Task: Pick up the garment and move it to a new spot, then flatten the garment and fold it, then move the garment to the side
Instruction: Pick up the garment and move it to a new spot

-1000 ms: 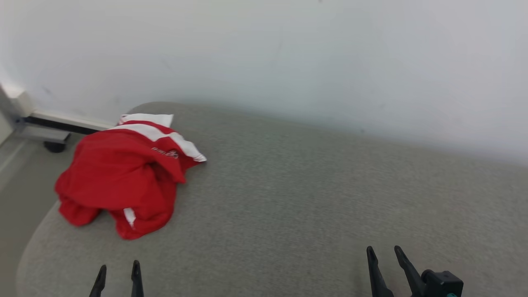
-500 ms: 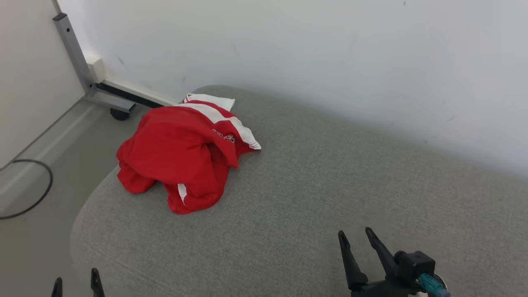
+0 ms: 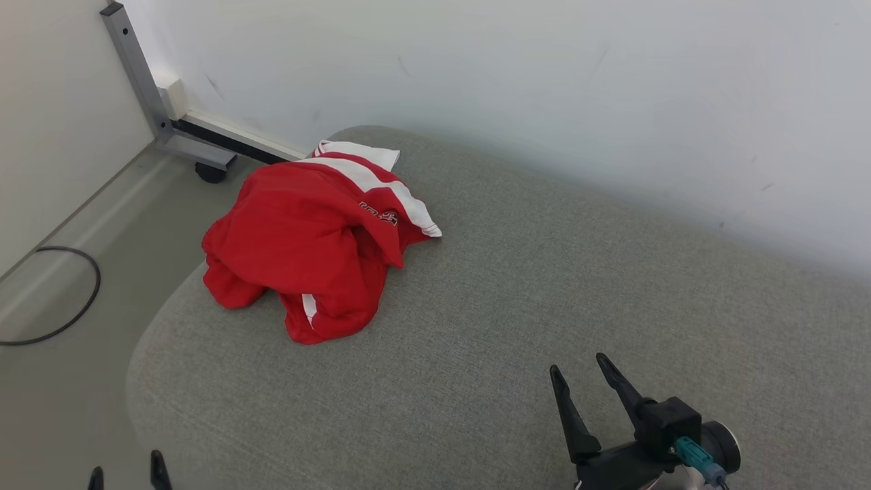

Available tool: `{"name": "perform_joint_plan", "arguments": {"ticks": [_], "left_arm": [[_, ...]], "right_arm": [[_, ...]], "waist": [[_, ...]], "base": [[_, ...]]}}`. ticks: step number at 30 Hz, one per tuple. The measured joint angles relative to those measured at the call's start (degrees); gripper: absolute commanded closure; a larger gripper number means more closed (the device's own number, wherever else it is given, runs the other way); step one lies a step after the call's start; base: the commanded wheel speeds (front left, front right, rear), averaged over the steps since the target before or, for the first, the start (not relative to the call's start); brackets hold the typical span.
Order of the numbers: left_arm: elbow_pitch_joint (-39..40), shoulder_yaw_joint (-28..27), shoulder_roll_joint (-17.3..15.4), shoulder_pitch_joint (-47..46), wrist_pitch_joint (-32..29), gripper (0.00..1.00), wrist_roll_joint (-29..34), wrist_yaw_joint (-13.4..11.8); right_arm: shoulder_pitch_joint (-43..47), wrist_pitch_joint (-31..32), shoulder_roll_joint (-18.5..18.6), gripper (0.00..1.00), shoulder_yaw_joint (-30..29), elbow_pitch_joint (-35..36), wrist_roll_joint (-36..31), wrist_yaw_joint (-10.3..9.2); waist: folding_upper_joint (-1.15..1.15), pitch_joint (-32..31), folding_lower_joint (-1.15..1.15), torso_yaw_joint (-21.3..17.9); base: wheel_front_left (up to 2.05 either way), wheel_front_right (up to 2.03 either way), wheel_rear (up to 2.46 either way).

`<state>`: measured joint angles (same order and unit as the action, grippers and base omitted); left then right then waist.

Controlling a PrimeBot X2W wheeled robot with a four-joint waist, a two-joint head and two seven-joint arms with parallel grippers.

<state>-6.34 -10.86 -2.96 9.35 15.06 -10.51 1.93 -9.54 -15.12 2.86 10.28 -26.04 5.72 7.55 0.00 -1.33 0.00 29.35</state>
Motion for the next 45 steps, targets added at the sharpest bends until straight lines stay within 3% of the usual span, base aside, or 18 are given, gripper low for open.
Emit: {"name": "perform_joint_plan", "arguments": {"ticks": [8,11,17,23,30,34,43,44,45], "left_arm": [[-1.4,3.2,0.0,-1.7,0.0,0.0,0.1,-0.3],[-4.6,5.5,-0.4,-5.1,0.0,0.0,1.1,1.2],[-14.6,11.2,-2.7,-22.9,-2.2,0.0,2.3,4.1],[-29.8,13.0,-2.5,-40.2,-6.6,0.0,1.3,4.5],[-42.0,10.6,-3.7,-51.2,-14.0,0.0,-1.3,3.1],[-46.2,9.5,-4.8,-54.5,-15.1,0.0,-2.8,2.9],[-53.3,8.4,-7.7,-58.1,-15.0,0.0,-3.1,-1.3],[-53.9,8.4,-8.3,-58.2,-14.6,0.36,-3.0,-1.8],[-54.4,8.3,-8.7,-58.3,-14.4,0.36,-3.0,-1.9]], "right_arm": [[0.5,0.0,0.0,0.0,-0.5,0.9,-1.7,0.0],[0.9,0.0,0.0,0.0,-0.5,0.9,-1.7,0.0],[1.6,0.4,0.0,0.0,-1.4,1.9,-3.1,0.0],[4.0,3.1,0.0,0.0,-0.7,6.7,-5.9,0.0],[4.2,7.9,0.0,0.0,1.1,15.3,-10.1,0.0],[5.1,9.3,0.0,0.0,0.4,19.1,-11.2,0.0],[6.2,10.4,0.0,0.0,-0.3,23.1,-12.0,0.0],[6.2,10.4,0.0,0.0,-0.2,23.1,-12.0,0.0],[6.2,10.4,0.0,0.0,-0.2,23.1,-11.9,0.0]], "waist": [[0.0,0.3,0.0,0.1],[0.0,0.6,0.0,0.3],[0.0,2.8,0.0,0.5],[0.0,6.3,0.01,0.0],[0.0,10.9,0.01,-4.1],[0.0,14.2,0.01,-7.0],[0.01,20.1,0.02,-12.7],[0.01,20.5,0.02,-13.2],[0.01,20.9,0.02,-13.6]], "base": [[0.0,0.0,0.0],[0.0,0.0,0.0],[0.0,0.0,0.0],[0.0,0.0,0.0],[0.0,0.0,0.0],[0.0,0.0,0.0],[0.0,0.0,0.0],[0.0,0.0,0.0],[0.0,0.0,0.0]]}}
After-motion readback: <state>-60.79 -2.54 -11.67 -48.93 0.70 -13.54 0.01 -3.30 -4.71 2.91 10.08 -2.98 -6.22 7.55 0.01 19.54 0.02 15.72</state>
